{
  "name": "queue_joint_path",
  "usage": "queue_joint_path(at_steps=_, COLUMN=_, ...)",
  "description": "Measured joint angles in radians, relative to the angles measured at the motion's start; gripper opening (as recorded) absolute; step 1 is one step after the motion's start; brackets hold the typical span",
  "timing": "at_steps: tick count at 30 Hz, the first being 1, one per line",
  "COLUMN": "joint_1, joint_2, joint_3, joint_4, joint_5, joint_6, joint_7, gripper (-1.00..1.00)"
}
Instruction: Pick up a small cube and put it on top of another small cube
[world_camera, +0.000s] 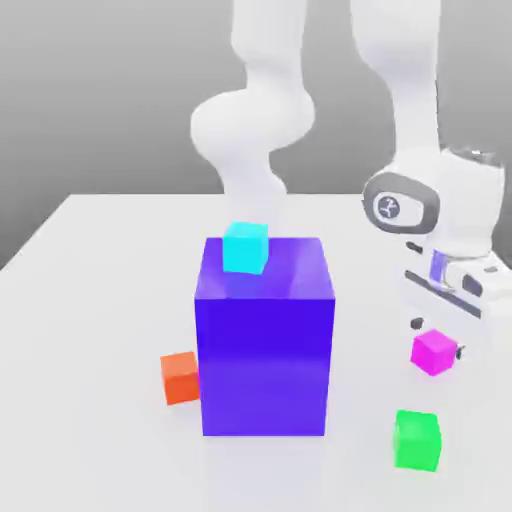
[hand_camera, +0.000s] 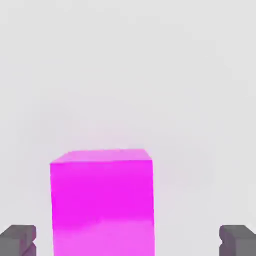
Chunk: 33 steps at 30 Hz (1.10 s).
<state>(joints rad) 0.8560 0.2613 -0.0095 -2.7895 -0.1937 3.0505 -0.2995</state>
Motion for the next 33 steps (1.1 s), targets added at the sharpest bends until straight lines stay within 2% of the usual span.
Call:
queue_joint_path(at_steps=1, joint_1=-0.016, joint_2=0.024, joint_3=0.018, joint_4=0.004, joint_5=0.006, joint_6=0.02, joint_7=-0.006, gripper=-1.0)
queue_joint_path(at_steps=8, joint_1=-0.016, joint_2=0.03, joint_3=0.019, joint_4=0.005, joint_5=0.003, joint_6=0.023, joint_7=-0.004, gripper=-1.0)
queue_joint_path(at_steps=13, joint_1=0.012, joint_2=-0.078, joint_3=-0.015, joint_4=-0.013, joint_5=-0.023, joint_6=-0.069, joint_7=0.014, gripper=-1.0)
queue_joint_path(at_steps=15, joint_1=0.004, joint_2=-0.129, joint_3=0.002, joint_4=-0.024, joint_5=0.015, joint_6=-0.108, joint_7=-0.016, gripper=-1.0)
queue_joint_path(at_steps=19, joint_1=0.013, joint_2=-0.225, joint_3=0.024, joint_4=-0.041, joint_5=0.159, joint_6=-0.182, joint_7=-0.118, gripper=-1.0)
queue_joint_path(at_steps=33, joint_1=-0.05, joint_2=-0.379, joint_3=-0.024, joint_4=0.066, joint_5=0.179, joint_6=-0.329, joint_7=-0.044, gripper=-1.0)
